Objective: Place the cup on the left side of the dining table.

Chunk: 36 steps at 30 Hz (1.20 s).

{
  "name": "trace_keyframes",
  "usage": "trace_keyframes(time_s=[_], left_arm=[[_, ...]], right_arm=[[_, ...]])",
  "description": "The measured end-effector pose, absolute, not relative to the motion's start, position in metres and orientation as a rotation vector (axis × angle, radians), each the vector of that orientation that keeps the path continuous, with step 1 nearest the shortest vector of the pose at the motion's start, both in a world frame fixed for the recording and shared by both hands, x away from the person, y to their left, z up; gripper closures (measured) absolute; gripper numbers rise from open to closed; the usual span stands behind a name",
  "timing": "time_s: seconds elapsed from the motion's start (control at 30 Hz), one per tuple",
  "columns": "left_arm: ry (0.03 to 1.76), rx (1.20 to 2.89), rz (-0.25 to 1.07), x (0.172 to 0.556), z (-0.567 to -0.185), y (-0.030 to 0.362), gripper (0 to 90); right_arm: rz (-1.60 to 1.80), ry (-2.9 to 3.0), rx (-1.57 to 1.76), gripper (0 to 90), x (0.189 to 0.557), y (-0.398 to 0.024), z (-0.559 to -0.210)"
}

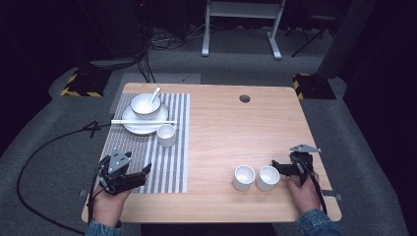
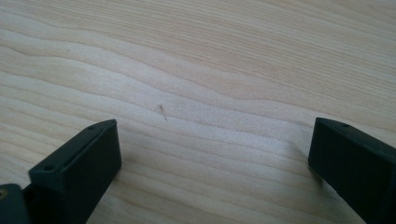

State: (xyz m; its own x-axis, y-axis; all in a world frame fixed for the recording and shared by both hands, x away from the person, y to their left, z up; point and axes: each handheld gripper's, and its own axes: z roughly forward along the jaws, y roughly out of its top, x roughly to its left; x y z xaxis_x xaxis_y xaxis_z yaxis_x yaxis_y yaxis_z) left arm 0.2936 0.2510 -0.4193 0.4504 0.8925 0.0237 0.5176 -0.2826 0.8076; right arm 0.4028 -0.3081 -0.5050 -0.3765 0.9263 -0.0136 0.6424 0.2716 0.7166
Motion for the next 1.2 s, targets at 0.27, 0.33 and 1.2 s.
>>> trace_keyframes(time_s=[0.27,0.33,1.2], left_arm=[[1.217,1.954,0.600,0.280,-0.433,0.270,22.6],[1.221,1.955,0.597,0.279,-0.434,0.273,22.6],[1.240,2.230,0.411,0.269,-0.480,0.282,22.6]], right_arm=[[0.881,2.117,1.413,2.5,0.403,-0.308,-0.505],[0.881,2.116,1.413,2.5,0.403,-0.308,-0.505],[0.881,2.116,1.415,2.5,0.402,-0.308,-0.505]])
